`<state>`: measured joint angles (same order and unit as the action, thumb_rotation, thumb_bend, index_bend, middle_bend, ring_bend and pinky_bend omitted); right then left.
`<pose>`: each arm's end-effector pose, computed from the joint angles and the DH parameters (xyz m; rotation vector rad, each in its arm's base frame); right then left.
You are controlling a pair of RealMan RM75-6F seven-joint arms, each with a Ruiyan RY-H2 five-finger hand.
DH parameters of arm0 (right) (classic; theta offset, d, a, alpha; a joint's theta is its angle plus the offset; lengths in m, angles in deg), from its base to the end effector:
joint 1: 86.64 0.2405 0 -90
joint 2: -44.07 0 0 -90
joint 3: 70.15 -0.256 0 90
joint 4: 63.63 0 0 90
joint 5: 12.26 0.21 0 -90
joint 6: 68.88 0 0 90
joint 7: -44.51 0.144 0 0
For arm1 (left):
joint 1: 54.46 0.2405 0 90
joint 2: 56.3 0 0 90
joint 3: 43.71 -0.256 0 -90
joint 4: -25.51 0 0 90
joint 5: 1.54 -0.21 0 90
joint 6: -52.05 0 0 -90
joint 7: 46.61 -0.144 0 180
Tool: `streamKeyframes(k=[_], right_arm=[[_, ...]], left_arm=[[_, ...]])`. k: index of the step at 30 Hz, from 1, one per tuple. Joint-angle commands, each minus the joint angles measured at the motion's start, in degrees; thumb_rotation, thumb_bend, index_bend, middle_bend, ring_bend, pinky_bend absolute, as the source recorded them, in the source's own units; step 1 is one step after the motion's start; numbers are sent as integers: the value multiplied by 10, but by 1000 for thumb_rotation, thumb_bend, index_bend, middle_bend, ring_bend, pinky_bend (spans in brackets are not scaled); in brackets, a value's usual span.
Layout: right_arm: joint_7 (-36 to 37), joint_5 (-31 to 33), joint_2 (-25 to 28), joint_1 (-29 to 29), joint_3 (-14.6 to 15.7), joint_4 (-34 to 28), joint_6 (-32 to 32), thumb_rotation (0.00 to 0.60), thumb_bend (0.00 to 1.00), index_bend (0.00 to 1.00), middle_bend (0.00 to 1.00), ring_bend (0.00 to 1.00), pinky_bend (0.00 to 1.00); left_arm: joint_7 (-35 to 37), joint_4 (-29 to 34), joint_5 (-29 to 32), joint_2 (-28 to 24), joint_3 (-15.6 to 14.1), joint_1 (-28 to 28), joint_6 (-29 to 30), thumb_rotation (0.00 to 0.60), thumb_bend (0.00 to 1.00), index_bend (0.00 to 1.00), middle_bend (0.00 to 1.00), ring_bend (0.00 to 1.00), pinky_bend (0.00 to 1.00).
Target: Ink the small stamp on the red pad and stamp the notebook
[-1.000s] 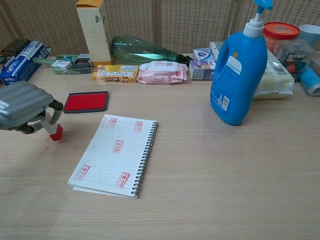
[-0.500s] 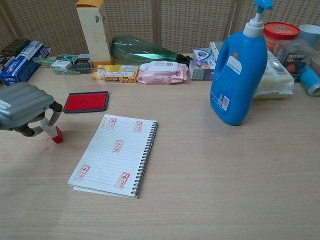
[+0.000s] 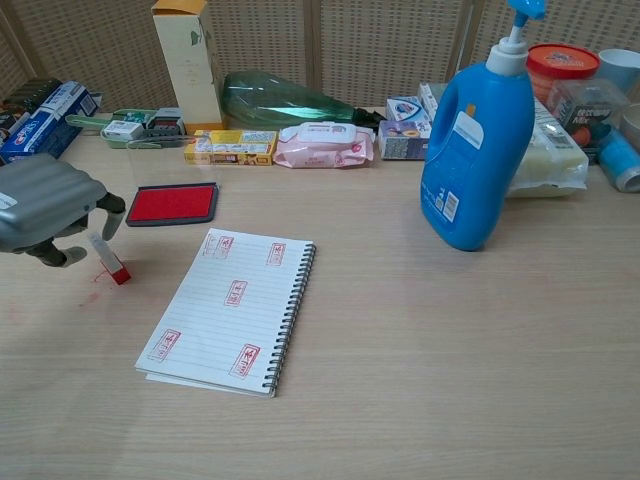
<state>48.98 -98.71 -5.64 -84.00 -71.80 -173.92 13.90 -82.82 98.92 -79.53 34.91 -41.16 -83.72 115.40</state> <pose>-0.2717 -0.1615 0.1979 1.3627 -1.0766 0.9516 -0.2424 0.2930 -0.0167 -1.9074 -0.4698 -0.5697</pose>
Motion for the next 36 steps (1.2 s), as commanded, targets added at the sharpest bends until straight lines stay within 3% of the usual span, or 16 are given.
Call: streamKeyframes(k=[1,5,10,13,15,18,21,23,26,30,36], right_arm=[[0,-1,0,0,0,-1,0,600,9,58,0,0,0],[-1,-5,1,-1,2,-2,2,600,9,58,0,0,0],[-2,-14,1,-3,5,-3,4,600,10,58,0,0,0],[-3,-18,2,-4,7,-4,6,600,9,58,0,0,0],[-4,-19,3,-5,7,-4,9,600,9,58,0,0,0],[-4,-20,4,-7,7,-2,13,600,10,58,0,0,0],[-9,-23,3,-8,6,0,19,600,10,58,0,0,0],[-16,-23,0,-10,5,3,23,600,9,58,0,0,0],[-25,-26,-7,-12,-1,9,38,600,10,56,0,0,0],[-37,-51,-36,-22,-18,39,96,600,4,43,0,0,0],[-34,-56,-37,-29,-15,42,105,600,0,43,0,0,0]], left_arm=[[-2,13,-1,-10,0,2,6,600,293,491,1000,1000,1000],[-1,40,-4,-27,2,6,19,600,293,491,1000,1000,1000],[19,122,-29,-87,13,20,73,600,291,480,1000,1000,1000],[42,178,-46,-135,17,36,111,600,254,402,1000,1000,977],[57,228,-42,-179,15,52,125,600,205,297,921,966,855],[79,297,-43,-246,7,75,142,600,125,138,477,695,610],[110,326,-66,-290,-11,105,174,600,65,93,170,349,529],[124,331,-79,-302,-21,127,202,600,35,56,63,215,442],[143,332,-96,-309,-37,159,237,600,6,10,2,107,306],[179,322,-110,-307,-61,212,289,600,0,0,0,66,244],[223,316,-110,-301,-84,263,321,600,0,0,0,17,181]])
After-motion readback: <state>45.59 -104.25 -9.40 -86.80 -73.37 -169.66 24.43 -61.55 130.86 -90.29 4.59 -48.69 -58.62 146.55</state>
